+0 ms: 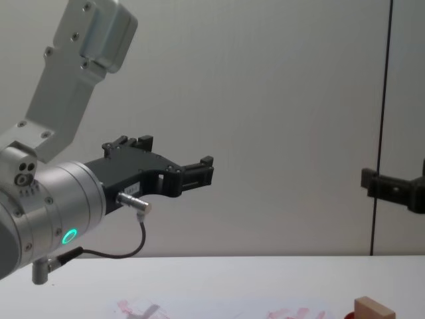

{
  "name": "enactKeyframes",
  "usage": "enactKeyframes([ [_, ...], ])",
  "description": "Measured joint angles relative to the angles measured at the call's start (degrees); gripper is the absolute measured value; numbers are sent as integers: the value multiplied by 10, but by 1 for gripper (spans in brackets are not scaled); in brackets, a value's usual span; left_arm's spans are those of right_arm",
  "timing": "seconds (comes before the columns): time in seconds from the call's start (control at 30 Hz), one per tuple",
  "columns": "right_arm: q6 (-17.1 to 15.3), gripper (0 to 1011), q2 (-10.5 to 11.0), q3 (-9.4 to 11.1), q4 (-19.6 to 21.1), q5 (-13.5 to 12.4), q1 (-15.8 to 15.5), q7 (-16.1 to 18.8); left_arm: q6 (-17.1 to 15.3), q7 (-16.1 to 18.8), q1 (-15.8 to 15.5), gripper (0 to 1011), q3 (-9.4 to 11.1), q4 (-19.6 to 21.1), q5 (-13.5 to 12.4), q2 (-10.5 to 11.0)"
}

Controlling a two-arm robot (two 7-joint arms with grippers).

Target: Use the one hand to pick up the stamp and affix it onto the A4 paper.

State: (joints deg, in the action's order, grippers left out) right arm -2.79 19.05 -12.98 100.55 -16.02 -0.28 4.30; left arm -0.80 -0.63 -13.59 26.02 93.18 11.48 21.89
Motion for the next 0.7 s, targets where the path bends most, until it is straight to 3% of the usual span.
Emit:
enactKeyframes([
  [0.7,8,1003,3,0,7,-5,-6,-5,0,0,0,1001,0,0,0,0],
])
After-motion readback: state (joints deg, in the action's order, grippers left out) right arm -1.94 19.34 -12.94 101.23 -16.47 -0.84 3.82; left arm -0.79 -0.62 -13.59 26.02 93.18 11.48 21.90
